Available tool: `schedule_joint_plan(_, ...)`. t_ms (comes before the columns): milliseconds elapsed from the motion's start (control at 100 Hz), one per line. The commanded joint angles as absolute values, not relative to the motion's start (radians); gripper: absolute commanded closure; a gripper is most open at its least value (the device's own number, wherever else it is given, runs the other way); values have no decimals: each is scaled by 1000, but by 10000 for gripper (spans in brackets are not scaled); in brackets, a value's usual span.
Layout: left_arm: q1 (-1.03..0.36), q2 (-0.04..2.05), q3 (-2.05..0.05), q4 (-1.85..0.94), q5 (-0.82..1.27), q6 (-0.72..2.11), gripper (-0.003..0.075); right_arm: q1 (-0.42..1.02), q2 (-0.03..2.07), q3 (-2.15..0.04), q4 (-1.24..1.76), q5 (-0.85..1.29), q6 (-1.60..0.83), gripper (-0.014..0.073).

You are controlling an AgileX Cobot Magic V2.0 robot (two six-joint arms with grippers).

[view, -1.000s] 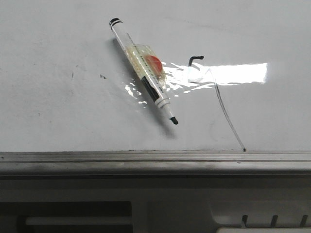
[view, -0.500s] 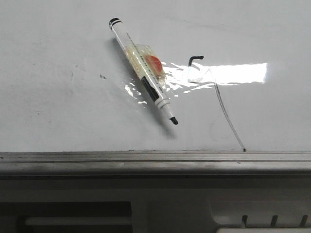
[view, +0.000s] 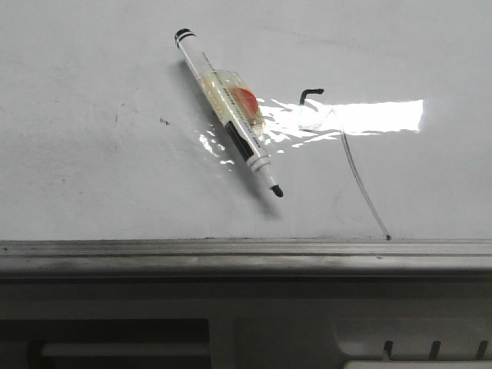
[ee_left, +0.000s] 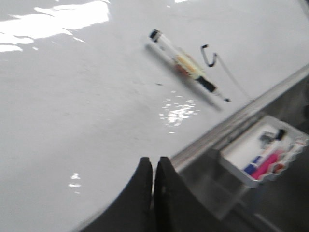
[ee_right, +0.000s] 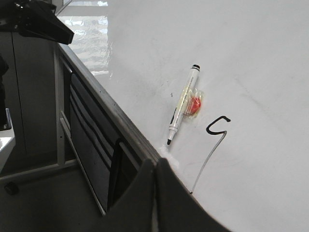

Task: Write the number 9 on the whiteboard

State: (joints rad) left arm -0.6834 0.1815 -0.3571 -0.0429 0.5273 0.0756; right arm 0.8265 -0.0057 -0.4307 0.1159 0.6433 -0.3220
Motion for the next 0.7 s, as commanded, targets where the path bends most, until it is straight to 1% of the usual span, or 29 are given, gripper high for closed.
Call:
schedule_joint_plan(0, -648, 192, -344, 83, 350, 78, 741, 821, 6, -453, 111, 568, -317, 643)
schedule_joint_plan(60, -606, 190, -289, 117, 251, 78, 741, 821, 6, -453, 111, 568, -317, 643)
schedule_joint_plan(160, -506, 182, -196, 99, 88, 78, 741, 821, 6, -453, 111, 568, -317, 643)
schedule_joint_plan(320, -340, 154, -64, 0, 0, 78, 741, 821, 6, -453, 111, 568, -317, 643)
schedule_joint_plan(400, -280, 141, -5, -18, 0, 45, 741, 821, 6, -453, 111, 568, -317, 643)
schedule_joint_plan(480, -252, 121, 45, -18, 0, 0, 740, 821, 6, -453, 111, 568, -317, 643)
schedule_joint_plan(650, -250, 76, 44, -13, 210, -17, 740, 821, 6, -453, 111, 568, -317, 643)
schedule_joint_plan(690, -250, 61, 46, -13, 231, -17, 741, 821, 6, -453, 111, 568, -317, 643)
